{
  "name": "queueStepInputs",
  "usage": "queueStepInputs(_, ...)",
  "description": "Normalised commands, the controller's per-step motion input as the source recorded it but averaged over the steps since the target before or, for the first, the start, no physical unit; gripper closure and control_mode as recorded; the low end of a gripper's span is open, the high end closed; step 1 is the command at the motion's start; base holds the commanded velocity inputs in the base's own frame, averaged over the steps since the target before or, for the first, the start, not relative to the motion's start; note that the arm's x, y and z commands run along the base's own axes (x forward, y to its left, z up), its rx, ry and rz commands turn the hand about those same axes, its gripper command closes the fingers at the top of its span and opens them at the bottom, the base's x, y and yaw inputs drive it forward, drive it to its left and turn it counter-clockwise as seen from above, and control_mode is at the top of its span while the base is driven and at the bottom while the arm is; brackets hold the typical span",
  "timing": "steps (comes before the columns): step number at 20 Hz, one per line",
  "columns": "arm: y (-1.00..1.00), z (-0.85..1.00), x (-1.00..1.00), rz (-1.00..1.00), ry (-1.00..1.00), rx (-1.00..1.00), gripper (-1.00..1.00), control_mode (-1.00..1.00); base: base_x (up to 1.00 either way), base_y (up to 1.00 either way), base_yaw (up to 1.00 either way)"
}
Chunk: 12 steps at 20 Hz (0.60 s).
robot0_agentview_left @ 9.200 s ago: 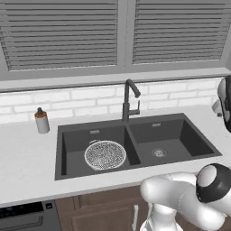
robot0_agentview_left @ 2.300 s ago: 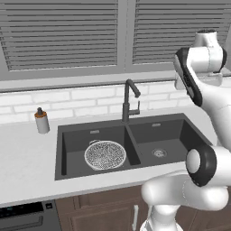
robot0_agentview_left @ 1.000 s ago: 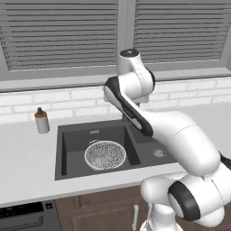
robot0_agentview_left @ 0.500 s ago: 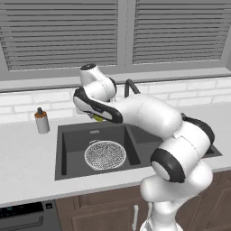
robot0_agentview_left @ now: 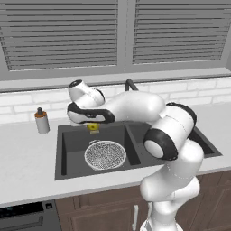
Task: Put the colander in the sink, put the pear in the colander, and turn on the sink faucet and pour water over the colander.
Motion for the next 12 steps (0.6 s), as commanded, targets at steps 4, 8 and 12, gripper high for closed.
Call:
queueStepInputs(4,-0.36,-0.74,0.0,0.0,0.0,0.0,1.0,-1.0,0.0,0.0,0.0)
queueStepInputs(8,-0.45,-0.77,0.0,0.0,0.0,0.02,1.0,-1.0,0.0,0.0,0.0)
queueStepInputs(12,-0.33,-0.66,0.01,0.0,-0.01,0.02,1.0,-1.0,0.0,0.0,0.0)
